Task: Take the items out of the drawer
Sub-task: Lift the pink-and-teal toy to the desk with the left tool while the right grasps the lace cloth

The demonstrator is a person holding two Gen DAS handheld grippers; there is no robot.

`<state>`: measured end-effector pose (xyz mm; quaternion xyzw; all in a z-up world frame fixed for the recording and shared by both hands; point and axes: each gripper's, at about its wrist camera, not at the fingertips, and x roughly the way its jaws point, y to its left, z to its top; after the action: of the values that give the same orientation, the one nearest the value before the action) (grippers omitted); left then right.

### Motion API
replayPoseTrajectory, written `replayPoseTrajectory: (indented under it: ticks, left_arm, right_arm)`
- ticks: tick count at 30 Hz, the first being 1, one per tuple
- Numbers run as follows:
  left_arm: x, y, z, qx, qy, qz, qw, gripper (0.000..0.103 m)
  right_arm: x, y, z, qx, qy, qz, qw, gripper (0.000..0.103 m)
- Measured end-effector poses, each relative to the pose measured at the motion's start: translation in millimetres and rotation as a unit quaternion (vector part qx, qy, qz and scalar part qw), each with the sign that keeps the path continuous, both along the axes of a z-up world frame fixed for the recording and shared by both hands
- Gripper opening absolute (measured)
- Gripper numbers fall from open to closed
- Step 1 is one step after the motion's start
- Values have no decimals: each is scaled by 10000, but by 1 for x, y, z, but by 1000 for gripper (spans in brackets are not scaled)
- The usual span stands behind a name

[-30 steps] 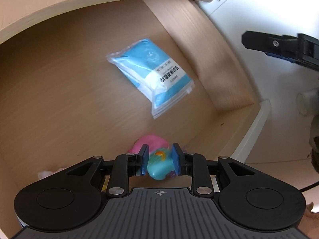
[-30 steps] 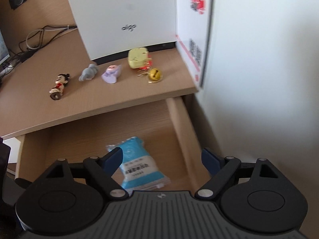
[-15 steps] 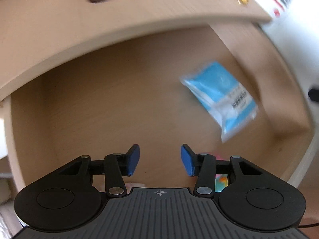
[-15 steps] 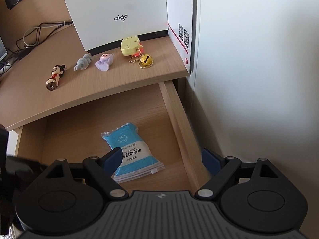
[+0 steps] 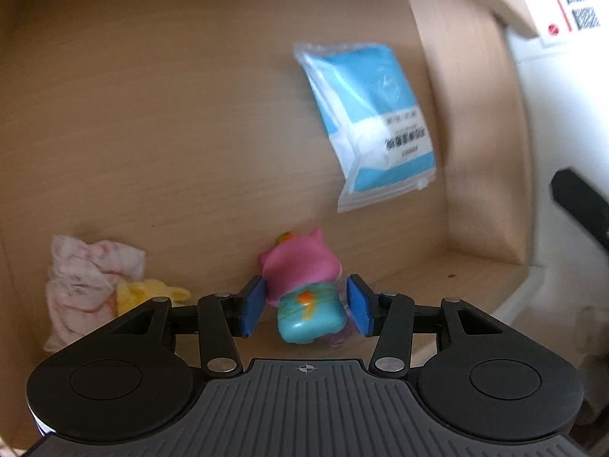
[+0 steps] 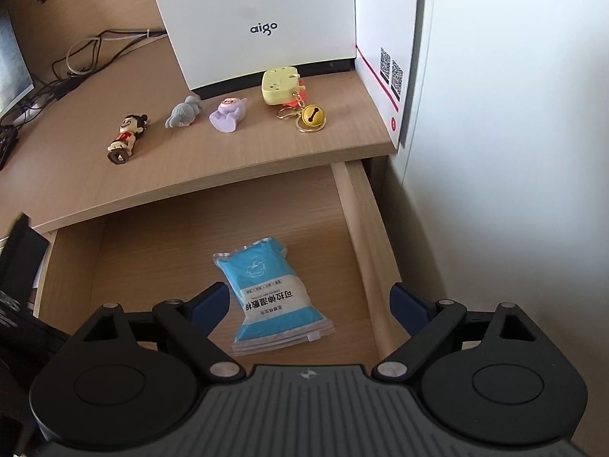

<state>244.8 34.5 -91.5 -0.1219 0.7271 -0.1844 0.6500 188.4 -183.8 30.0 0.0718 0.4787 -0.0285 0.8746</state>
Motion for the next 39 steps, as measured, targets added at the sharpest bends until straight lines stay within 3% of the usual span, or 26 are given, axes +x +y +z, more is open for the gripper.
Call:
replayPoseTrajectory:
  ticks: [2, 6, 12, 16, 18, 22, 32, 35, 37, 39]
  left_arm:
    - [-3, -3, -3, 6, -48, 14, 10000, 45]
    - [-8, 3, 4, -160, -373, 38, 9992, 42]
    - [-1, 68, 59, -394, -1299, 779, 9877, 40]
    - [-4, 105, 95, -351, -1802, 912, 9788, 40]
    - [-9, 118, 107, -304, -2007, 996, 9741, 40]
    - [-17, 141, 121, -191, -2262, 1238, 9660, 40]
    - [-43, 198, 131, -181, -2395, 1872, 9525, 40]
    - [-47, 207, 131, -222, -2368, 1938, 9518, 40]
    - [-47, 209, 129, -249, -2335, 1930, 9527, 40]
    - [-46, 209, 126, -267, -2294, 1890, 9544, 40]
  right_arm:
    - [1, -1, -1, -1, 28, -10, 10000, 92]
    - [3, -5, -5, 23, 127, -46, 9999, 92]
    - [13, -2, -17, 331, 348, -15, 9988, 92]
    - [29, 21, -31, 672, 673, 217, 9952, 92]
    - [37, 42, -41, 945, 948, 495, 9898, 92]
    - [50, 99, -64, 1482, 1683, 1190, 9672, 92]
    - [65, 221, -94, 716, 2132, 2653, 9376, 90]
    - [70, 240, -110, 576, 2331, 2819, 9289, 74]
    - [72, 247, -120, 520, 2521, 2826, 9240, 48]
    - [71, 247, -124, 476, 2572, 2790, 9240, 35]
